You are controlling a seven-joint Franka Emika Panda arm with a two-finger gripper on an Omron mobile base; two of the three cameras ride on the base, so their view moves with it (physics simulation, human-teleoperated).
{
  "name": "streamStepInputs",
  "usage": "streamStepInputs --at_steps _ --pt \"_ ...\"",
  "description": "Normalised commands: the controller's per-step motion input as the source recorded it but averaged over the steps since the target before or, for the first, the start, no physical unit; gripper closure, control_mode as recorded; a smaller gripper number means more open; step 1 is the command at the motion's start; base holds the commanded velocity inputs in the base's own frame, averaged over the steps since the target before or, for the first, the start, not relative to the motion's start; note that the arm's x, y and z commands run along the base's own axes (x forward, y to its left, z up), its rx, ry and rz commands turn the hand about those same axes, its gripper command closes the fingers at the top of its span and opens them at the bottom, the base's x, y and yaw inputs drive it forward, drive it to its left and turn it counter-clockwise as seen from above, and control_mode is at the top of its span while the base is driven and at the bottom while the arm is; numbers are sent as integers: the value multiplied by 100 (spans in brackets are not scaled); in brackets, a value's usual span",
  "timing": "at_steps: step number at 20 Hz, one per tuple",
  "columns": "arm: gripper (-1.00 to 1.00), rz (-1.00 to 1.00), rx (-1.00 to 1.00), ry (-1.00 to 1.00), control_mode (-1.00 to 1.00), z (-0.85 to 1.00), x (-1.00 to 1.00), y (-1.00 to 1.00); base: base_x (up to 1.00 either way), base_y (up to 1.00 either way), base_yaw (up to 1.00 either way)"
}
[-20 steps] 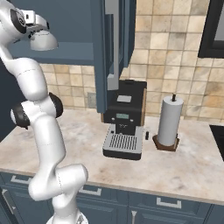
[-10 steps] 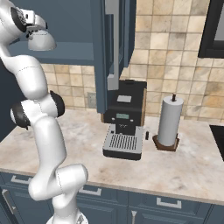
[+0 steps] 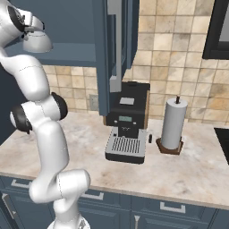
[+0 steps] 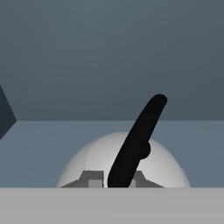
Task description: Open the cabinet, pick the kettle from the cabinet, and place it in the sink.
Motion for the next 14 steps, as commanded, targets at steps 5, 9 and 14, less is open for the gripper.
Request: streamStepInputs --at_steps 5,9,14 --pt "100 0 6 0 -100 1 -32 1 0 0 0" --pt "100 0 5 0 -100 0 -43 0 0 0 0" --pt "100 0 4 0 -100 0 -56 -1 0 0 0"
